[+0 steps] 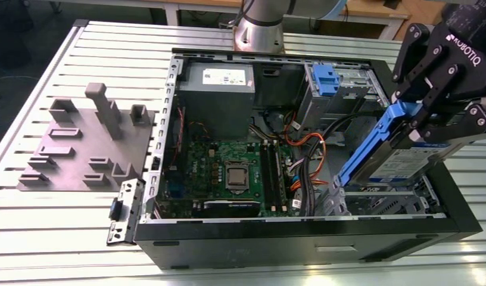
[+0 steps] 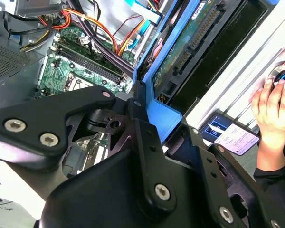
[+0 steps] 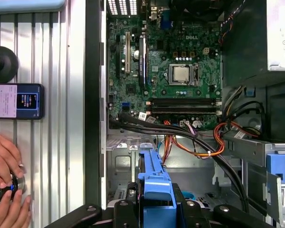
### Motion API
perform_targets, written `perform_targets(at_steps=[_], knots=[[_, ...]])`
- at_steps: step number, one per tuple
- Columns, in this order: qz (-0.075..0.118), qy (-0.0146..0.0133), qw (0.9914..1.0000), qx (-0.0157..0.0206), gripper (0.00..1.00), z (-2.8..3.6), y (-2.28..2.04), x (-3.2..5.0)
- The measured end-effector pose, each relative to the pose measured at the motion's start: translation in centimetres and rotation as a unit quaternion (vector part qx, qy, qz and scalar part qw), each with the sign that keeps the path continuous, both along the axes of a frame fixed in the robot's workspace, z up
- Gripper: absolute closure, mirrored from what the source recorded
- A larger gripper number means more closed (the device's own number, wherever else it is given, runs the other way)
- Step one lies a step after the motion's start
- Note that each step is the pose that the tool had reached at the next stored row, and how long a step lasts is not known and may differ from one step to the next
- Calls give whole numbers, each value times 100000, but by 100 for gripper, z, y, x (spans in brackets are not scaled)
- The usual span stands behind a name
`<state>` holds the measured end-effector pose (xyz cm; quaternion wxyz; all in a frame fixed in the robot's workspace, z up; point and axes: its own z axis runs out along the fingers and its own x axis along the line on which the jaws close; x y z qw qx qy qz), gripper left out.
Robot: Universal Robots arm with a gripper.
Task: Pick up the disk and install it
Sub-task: 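Insert the disk into the insertion slot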
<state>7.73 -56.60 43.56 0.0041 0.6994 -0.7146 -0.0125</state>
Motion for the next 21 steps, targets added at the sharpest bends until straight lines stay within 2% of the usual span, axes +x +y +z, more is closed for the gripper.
perform_targets(at_steps=[15, 21], knots=[[0, 2, 100000, 0, 63, -92, -1, 3], [-19, 1, 100000, -3, 63, -150, -2, 12]])
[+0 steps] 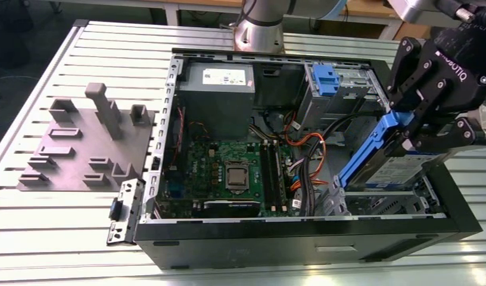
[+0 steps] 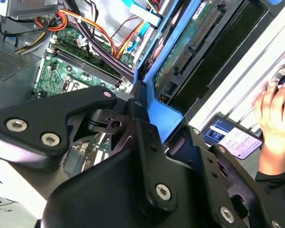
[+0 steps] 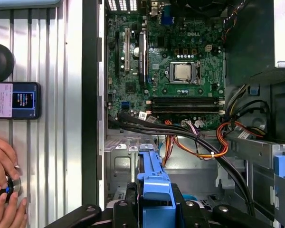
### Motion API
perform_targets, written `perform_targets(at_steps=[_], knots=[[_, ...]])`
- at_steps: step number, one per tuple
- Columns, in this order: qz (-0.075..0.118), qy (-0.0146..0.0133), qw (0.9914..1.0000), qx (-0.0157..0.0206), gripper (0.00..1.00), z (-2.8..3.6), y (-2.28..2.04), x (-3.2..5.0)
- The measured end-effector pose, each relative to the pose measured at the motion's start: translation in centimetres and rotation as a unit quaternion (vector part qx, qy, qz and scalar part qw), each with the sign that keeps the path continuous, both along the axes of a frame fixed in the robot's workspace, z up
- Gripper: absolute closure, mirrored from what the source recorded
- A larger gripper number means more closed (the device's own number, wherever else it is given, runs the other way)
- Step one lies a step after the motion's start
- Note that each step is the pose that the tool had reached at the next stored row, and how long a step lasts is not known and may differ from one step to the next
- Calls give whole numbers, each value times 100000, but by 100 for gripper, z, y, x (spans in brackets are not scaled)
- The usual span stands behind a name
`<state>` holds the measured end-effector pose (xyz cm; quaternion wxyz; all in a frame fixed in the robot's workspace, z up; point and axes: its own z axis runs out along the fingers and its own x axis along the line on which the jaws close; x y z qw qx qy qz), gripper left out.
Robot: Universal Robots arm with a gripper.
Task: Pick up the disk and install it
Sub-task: 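Insert the disk into the insertion slot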
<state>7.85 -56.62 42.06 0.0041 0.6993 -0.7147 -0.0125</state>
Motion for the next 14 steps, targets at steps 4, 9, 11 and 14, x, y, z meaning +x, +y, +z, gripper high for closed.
perform_targets(at_steps=[4, 9, 11, 14], knots=[[-29, -2, 100000, 5, 63, -49, -2, 8], [-37, 0, 100000, -9, 63, -84, -2, 13], [-38, -1, 100000, -7, 63, -86, -3, 13], [-38, -1, 100000, 0, 63, -88, -2, 13]])
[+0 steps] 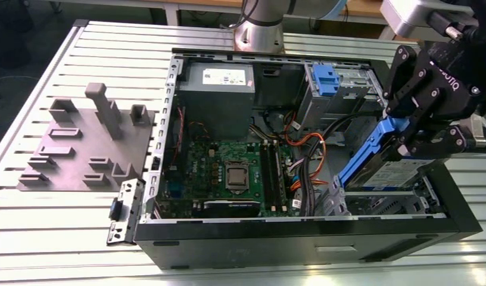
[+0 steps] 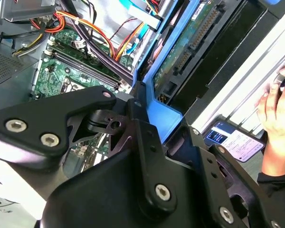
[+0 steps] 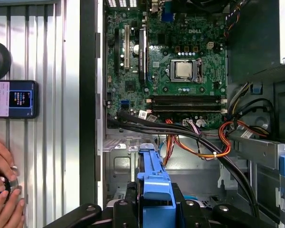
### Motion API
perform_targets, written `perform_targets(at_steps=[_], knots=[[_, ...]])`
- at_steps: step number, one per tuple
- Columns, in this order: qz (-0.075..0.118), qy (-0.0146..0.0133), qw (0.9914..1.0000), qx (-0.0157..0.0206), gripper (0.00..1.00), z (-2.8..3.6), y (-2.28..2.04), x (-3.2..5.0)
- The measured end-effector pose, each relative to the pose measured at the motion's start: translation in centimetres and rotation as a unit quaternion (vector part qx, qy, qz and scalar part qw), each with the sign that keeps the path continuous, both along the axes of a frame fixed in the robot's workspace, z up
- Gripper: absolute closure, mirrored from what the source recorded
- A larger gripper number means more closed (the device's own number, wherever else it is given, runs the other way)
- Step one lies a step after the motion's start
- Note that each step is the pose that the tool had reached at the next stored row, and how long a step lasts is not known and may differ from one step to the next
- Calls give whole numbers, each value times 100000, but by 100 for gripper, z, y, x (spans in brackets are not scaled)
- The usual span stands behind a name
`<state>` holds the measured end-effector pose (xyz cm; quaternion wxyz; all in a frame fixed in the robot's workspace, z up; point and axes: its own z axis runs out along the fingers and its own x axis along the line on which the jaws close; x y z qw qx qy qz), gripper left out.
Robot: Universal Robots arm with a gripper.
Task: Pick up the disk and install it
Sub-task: 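Insert the disk into the insertion slot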
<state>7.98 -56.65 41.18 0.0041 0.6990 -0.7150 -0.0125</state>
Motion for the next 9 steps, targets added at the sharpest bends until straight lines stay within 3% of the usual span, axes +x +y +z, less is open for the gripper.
perform_targets(at_steps=[4, 5, 9], knots=[[3, 1, 100000, -5, 62, -1, 0, 0], [2, 1, 100000, 2, 56, -5, 0, 0], [3, 1, 100000, 6, 56, -67, 0, 0]])
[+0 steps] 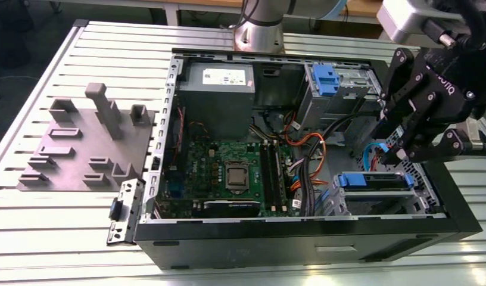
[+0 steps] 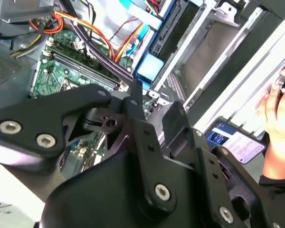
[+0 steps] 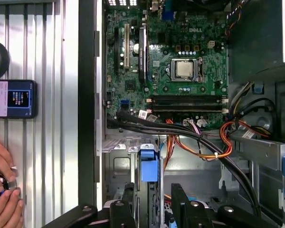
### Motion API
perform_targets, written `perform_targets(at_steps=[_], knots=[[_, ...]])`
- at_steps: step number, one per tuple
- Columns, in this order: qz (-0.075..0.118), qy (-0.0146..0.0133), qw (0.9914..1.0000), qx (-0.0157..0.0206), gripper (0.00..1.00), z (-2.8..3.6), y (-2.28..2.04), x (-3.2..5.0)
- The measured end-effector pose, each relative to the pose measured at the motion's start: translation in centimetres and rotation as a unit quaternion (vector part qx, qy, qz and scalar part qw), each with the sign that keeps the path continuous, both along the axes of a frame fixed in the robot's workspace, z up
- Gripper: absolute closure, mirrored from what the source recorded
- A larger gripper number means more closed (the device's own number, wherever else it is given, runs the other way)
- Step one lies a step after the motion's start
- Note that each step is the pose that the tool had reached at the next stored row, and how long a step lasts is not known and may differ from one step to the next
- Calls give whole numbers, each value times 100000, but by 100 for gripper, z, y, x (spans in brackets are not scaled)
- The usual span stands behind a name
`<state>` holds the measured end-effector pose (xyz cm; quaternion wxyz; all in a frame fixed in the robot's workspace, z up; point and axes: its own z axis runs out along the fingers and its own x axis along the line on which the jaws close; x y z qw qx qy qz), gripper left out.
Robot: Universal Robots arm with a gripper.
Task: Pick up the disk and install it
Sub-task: 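Insert the disk into the insertion slot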
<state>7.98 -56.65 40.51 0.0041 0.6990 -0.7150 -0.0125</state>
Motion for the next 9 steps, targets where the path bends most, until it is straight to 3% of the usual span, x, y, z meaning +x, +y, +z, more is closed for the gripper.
perform_targets(at_steps=[5, 7, 9], knots=[[-3, -2, 100000, -9, 58, -91, 0, 0], [-1, -2, 100000, -5, 64, -127, 0, 0], [-2, -1, 100000, -4, 76, -165, 0, 0]])
